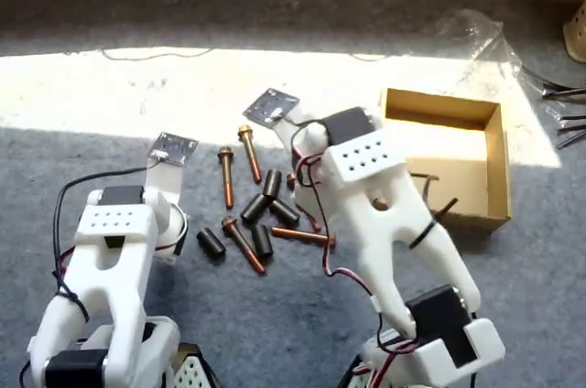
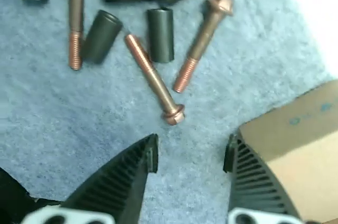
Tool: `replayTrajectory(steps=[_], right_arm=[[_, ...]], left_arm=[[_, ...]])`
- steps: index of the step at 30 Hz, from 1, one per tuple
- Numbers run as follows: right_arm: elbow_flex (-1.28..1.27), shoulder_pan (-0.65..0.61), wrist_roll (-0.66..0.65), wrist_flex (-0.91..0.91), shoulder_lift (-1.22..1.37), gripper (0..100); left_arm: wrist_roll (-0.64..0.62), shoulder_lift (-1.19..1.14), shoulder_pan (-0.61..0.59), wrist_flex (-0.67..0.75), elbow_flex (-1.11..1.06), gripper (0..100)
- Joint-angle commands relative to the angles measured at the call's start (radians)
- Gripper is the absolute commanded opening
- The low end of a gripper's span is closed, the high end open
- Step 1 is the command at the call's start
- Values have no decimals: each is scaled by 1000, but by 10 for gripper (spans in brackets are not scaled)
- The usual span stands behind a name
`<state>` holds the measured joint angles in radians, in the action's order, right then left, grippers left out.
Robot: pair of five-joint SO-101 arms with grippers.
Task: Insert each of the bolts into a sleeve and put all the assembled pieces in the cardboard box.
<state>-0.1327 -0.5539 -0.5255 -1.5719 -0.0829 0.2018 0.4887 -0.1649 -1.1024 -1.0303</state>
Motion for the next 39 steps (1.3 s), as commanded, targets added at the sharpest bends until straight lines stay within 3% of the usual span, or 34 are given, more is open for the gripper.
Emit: replayTrajectory(steps=[1,6,39], right_arm=[[90,-114,-14,-48,22,196],[93,-193,-12,-22,101,197],[-41,-189,-15,226,200,197]], left_arm=[[-8,82,16,89,-42,8],[-8,151,16,140,-114,8],[-6,220,16,210,-171,8]])
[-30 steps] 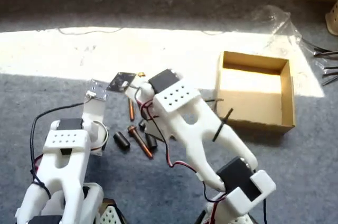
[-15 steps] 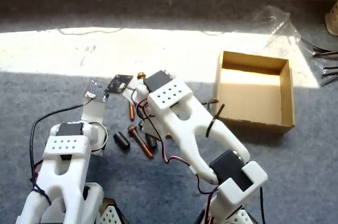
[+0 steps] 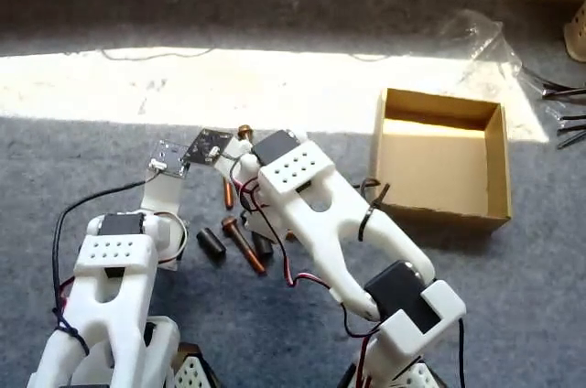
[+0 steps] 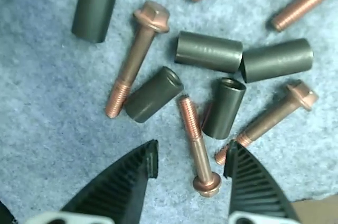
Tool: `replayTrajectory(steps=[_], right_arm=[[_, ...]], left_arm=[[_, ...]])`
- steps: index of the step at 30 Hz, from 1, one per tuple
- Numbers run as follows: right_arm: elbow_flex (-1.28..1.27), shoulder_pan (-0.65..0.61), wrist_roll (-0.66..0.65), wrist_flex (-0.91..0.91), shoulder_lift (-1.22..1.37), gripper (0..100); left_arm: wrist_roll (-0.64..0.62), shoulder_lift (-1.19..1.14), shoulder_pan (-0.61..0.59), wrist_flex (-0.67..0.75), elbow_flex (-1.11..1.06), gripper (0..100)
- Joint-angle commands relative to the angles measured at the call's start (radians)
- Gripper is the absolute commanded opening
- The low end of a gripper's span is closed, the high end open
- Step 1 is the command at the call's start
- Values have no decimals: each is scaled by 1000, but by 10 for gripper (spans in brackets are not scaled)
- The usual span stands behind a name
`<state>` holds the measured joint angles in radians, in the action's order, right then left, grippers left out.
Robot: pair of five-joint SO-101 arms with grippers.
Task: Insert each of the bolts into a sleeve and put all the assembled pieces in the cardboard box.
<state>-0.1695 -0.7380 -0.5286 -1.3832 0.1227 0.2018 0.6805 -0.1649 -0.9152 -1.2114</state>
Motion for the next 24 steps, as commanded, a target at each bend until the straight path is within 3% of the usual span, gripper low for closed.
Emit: replayTrajectory(steps=[1,7,24], right_arm=[[-4,-2,-14,48,-5,197],[-38,16,-72,105,-2,197],[-76,61,-14,213,113,195]], left_arm=[[-6,28,16,23,10,8],[-6,28,16,20,10,8],[-5,28,16,20,8,8]])
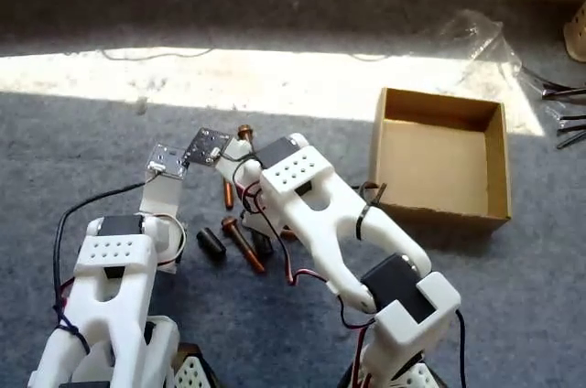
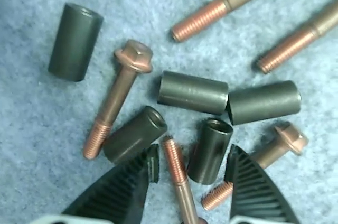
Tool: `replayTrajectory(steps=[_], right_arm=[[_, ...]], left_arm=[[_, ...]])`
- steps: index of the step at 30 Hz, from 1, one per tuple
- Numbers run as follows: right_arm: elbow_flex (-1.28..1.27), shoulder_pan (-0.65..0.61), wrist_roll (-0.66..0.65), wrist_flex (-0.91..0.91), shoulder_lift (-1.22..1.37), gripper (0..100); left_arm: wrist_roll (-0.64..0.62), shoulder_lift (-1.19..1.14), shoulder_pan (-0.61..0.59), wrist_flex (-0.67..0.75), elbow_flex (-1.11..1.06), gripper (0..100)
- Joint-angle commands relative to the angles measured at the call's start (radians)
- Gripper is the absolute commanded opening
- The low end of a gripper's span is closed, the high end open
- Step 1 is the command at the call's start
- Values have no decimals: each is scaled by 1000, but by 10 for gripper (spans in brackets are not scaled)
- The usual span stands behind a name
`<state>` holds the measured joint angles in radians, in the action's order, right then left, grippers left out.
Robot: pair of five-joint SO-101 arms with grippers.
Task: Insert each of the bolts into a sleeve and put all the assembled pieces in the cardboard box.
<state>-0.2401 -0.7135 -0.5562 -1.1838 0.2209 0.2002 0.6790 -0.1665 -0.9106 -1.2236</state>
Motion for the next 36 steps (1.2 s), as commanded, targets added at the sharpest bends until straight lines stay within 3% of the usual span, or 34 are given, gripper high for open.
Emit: replayTrajectory(steps=[1,11,17,36], right_arm=[[-5,38,14,13,15,195],[-10,68,15,67,18,195],[-12,70,106,76,18,195],[-10,24,106,68,10,195]], left_arm=[[-3,30,18,15,21,8],[-3,30,18,18,21,8],[-3,30,18,18,19,8],[-3,30,18,18,19,8]])
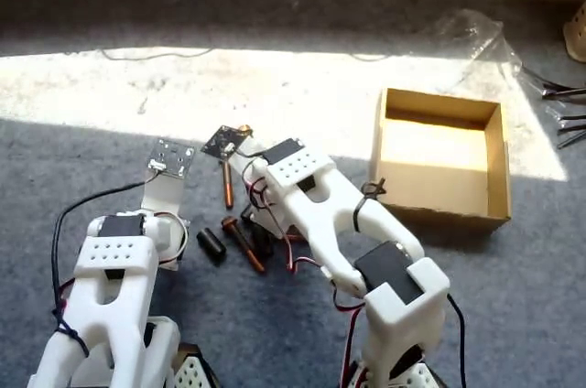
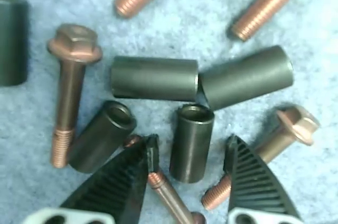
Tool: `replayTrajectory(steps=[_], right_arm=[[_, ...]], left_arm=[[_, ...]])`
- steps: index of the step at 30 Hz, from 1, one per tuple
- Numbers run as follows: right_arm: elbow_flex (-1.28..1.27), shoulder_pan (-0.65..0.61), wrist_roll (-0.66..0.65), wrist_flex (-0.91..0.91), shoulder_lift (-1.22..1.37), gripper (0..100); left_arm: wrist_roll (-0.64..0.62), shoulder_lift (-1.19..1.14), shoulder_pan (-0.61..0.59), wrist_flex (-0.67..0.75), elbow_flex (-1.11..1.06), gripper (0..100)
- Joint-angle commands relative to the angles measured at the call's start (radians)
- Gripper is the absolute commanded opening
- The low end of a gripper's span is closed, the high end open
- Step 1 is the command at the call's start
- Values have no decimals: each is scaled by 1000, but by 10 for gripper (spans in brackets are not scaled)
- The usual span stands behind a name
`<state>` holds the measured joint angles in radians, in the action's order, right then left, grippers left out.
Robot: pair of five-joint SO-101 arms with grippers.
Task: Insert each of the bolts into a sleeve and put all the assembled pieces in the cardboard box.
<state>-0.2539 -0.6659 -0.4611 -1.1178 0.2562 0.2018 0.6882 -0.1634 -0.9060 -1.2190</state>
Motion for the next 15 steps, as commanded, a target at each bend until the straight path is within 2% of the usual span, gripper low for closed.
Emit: replayTrajectory(steps=[1,6,12,15], right_arm=[[4,-24,11,2,-25,195],[4,-24,11,2,-25,195],[5,-28,11,2,-25,195],[7,-28,11,2,-25,195]], left_arm=[[-6,21,15,14,15,8],[-8,22,13,12,16,8],[-9,22,-79,15,24,7],[-9,24,-82,15,24,7]])
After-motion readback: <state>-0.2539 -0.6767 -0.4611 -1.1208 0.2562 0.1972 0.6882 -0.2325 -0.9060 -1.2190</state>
